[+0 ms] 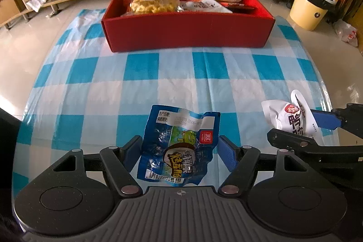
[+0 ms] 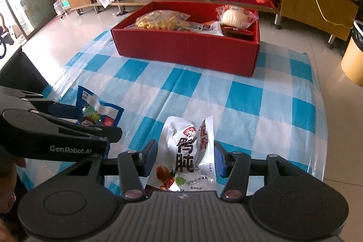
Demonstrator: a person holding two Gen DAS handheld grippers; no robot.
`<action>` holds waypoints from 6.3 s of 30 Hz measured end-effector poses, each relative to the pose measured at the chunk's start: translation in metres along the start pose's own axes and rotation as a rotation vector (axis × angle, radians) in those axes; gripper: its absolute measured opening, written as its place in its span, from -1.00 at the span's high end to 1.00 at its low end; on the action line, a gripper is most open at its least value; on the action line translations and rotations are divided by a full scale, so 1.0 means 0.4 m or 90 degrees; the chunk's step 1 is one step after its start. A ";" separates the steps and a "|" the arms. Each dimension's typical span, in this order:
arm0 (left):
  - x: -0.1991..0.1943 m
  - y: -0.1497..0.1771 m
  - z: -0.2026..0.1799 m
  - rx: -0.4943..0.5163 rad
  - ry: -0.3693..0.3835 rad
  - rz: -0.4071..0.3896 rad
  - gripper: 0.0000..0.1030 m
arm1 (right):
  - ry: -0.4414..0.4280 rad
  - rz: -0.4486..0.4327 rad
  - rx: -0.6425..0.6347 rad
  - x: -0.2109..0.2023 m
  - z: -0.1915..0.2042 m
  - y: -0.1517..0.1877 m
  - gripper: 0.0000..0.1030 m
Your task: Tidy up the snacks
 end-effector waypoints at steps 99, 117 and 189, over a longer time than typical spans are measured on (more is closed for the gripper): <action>0.105 -0.525 0.074 -0.094 -0.040 -0.096 -0.51 | -0.010 -0.099 0.085 0.158 -0.187 -0.531 0.01; 0.072 -0.525 0.090 -0.104 -0.055 -0.114 -0.85 | 0.017 -0.082 0.115 0.168 -0.221 -0.512 -0.11; -0.135 -0.076 0.006 -0.070 -0.051 -0.116 -0.98 | -0.017 -0.089 0.147 -0.112 -0.082 -0.090 -0.19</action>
Point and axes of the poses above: each gripper's, at about its wrist camera, not at the fingertips, and x roughly the way its jaws point, z to its left, y to its underside, the point moved 8 cm from there along x, roughly the way its jaws point, and after that the axes turned 7 degrees about z, right-handed, at the moved point
